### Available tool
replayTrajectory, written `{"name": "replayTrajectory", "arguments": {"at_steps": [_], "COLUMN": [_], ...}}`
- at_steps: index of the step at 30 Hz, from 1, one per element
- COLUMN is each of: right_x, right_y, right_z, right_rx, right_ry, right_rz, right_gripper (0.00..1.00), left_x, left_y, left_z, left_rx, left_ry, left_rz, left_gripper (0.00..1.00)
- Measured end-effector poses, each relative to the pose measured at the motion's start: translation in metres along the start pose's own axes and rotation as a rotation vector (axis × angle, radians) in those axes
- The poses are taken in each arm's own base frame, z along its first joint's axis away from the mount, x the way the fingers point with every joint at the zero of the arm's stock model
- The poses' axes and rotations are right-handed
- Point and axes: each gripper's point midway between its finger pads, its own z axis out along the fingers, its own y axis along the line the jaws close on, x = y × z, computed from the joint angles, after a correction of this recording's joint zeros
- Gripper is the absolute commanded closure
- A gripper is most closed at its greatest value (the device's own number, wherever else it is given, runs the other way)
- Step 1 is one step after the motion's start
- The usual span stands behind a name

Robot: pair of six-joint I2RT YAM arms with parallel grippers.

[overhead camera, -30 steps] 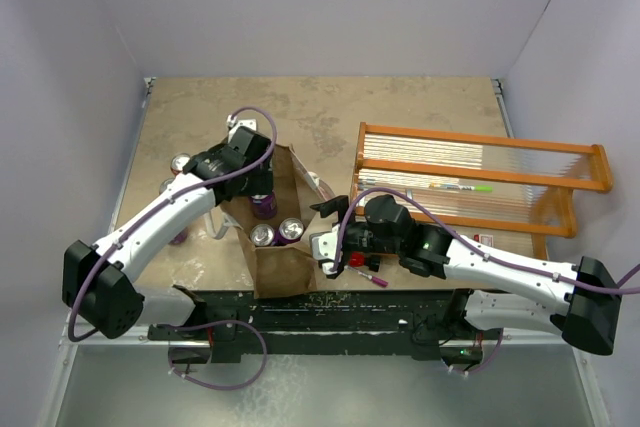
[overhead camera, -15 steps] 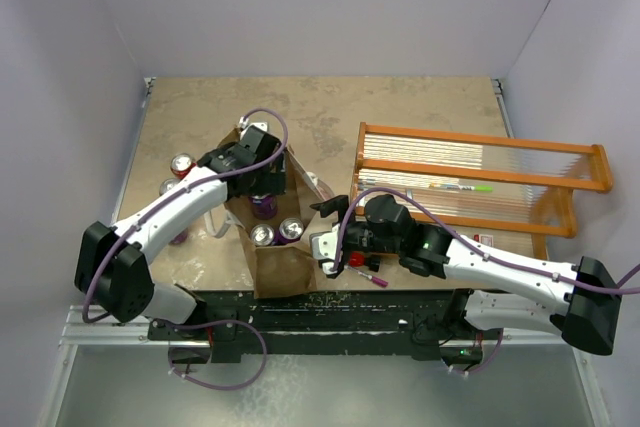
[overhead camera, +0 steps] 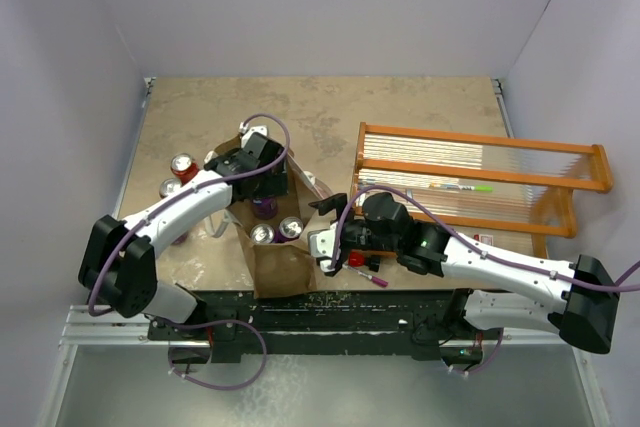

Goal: Take the beverage out of the canvas bag
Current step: Take out the drink from the canvas bag.

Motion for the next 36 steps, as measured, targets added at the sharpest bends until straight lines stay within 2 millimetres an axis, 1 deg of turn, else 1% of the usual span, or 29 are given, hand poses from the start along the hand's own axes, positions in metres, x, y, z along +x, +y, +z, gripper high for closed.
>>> {"name": "replayTrajectory", "arguments": {"at_steps": [3, 8, 16, 22, 24, 27, 36], "right_x": [0.000, -0.001, -0.002, -0.001, 0.000, 0.001, -0.003], "right_y": [0.000, -0.004, -0.007, -0.008, -0.009, -0.011, -0.021], "right_z": [0.000, -0.001, -0.002, -0.004, -0.004, -0.006, -0.013], "right_rx": [0.001, 0.011, 0.010, 0.009, 0.012, 0.020, 0.058], "right_ry": [0.002, 0.010, 0.015, 0.027, 0.033, 0.043, 0.047], "right_rz": [0.000, -0.005, -0.017, -0.030, -0.031, -0.032, -0.044], "right_gripper": [0.01, 0.01, 0.01, 0.01, 0.01, 0.01, 0.01], "left_x": [0.004, 0.007, 0.001, -0.005, -0.009, -0.016, -0.037], "left_y": [0.001, 0.000, -0.006, -0.010, -0.014, -0.023, -0.063], "left_z": [0.002, 0.007, 0.013, 0.015, 0.017, 0.020, 0.035], "left_rx": [0.009, 0.024, 0.047, 0.067, 0.078, 0.095, 0.201], "left_ry": [-0.014, -0.032, -0.059, -0.065, -0.062, -0.058, -0.027], "left_rz": [-0.011, -0.029, -0.029, 0.006, 0.024, 0.055, 0.150], "left_gripper": [0.06, 0.20, 0.56, 0.78, 0.85, 1.00, 1.00]}}
